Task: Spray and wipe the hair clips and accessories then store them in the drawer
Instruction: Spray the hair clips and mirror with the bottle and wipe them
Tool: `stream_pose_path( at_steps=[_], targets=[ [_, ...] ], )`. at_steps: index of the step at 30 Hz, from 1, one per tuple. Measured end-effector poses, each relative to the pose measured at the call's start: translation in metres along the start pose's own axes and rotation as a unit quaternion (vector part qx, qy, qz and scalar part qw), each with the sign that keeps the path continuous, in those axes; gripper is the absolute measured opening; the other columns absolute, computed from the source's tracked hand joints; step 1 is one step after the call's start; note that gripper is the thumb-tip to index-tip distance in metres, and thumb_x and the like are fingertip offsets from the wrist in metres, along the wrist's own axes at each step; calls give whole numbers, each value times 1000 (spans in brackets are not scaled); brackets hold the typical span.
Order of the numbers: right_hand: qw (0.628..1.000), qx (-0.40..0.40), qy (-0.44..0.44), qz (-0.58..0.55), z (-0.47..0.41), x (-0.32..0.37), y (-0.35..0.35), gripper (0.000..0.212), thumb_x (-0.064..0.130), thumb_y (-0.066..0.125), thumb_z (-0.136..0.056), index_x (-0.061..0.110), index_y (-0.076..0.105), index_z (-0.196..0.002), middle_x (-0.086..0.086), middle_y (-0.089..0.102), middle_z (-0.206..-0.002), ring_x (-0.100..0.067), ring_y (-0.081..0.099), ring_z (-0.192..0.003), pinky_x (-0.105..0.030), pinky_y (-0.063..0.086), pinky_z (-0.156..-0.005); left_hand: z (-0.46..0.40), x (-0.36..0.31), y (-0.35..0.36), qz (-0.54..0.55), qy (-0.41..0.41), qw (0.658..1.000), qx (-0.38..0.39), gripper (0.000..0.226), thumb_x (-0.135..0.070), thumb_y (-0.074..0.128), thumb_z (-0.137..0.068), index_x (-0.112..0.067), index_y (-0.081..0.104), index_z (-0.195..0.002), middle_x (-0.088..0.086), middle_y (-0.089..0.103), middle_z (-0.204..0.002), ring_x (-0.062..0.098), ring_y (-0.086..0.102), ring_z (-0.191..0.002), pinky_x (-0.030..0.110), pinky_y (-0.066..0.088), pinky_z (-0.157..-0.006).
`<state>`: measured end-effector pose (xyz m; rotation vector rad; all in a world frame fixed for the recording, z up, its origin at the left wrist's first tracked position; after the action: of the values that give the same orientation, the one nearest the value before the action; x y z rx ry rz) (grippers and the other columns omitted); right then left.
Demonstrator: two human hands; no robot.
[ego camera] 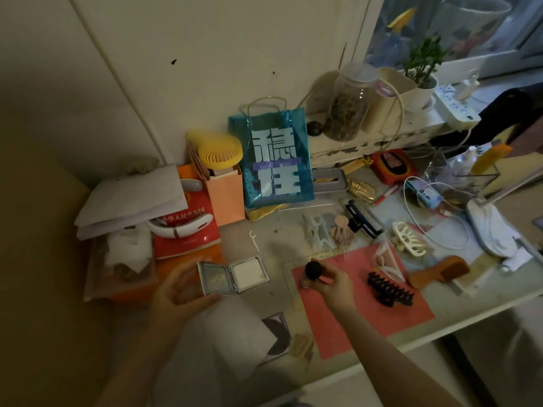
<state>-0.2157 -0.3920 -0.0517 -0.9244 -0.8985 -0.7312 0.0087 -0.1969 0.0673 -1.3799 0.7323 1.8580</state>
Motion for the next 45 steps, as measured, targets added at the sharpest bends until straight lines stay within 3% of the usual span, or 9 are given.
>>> stream_pose_path(
  at_steps=[3,7,11,13,17,24,30,41,45],
  targets=[
    [1000,7,6,1,0,2,0,56,2,82,-63,10,65,-115,-5,69,-107,-13,59,-102,-30,49,-89,-1,9,1,12,-5,1000,-5,94,-37,93,-33,-16,58,-118,1,68,-115,18,65,-105,25,58,-70],
    [1000,-3,3,14,11,8,-10,68,11,82,-67,10,54,-128,0,62,-118,-13,57,-106,-30,47,-91,1,17,4,21,-11,1000,4,88,-32,94,-33,-20,61,-114,-2,68,-114,14,65,-105,24,57,-71],
    [991,-116,-44,-49,53,33,-34,40,19,73,-78,24,61,-115,9,66,-106,0,63,-90,-29,54,-83,2,25,6,33,-8,999,13,75,-23,85,-38,-25,62,-109,-7,68,-113,11,64,-106,25,57,-72],
    [991,-63,-61,-98,74,46,-30,38,22,75,-73,30,62,-108,9,70,-97,-2,65,-89,-24,54,-79,3,28,9,32,-8,999,22,70,-17,88,-45,-25,62,-109,-7,68,-113,11,63,-108,25,57,-70],
    [986,112,-51,-116,96,47,-3,79,23,86,-60,28,51,-131,10,63,-121,-7,62,-106,-27,53,-86,12,33,17,31,-13,998,47,68,-23,83,-46,-27,61,-110,-8,66,-115,13,61,-112,28,57,-74],
    [965,237,-32,-104,101,53,19,97,7,85,-57,29,38,-139,14,49,-138,-10,55,-117,-30,51,-90,28,41,19,40,-33,996,79,75,-7,85,-47,-18,57,-115,-8,67,-113,13,62,-108,26,57,-71],
    [959,267,-64,-69,104,67,24,78,-6,80,-64,27,50,-128,7,56,-130,-12,58,-115,-24,50,-88,39,39,14,58,-58,991,110,91,-29,92,-37,-14,54,-118,-4,66,-116,20,65,-104,29,57,-71],
    [951,299,-63,-38,102,57,31,68,0,84,-55,11,53,-114,-13,65,-111,-31,62,-104,-48,54,-85,48,47,-2,8,-52,991,127,66,14,73,-66,-17,54,-122,-6,62,-125,27,67,-102,32,58,-75],
    [955,288,-64,19,97,48,39,67,-5,84,-56,20,56,-111,-5,66,-105,-22,63,-95,-38,56,-81,43,65,-9,-12,-73,990,120,67,11,76,-64,-20,56,-119,0,62,-123,30,69,-96,36,58,-74]
  ],
)
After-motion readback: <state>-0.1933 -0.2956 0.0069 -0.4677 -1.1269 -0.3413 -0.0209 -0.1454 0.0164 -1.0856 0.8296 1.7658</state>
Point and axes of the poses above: each hand's wrist, its own z-axis away from the middle knuckle, its own y-axis out of the palm, x = y × z, the point moved 4 cm from there along -z, towards the middle knuckle
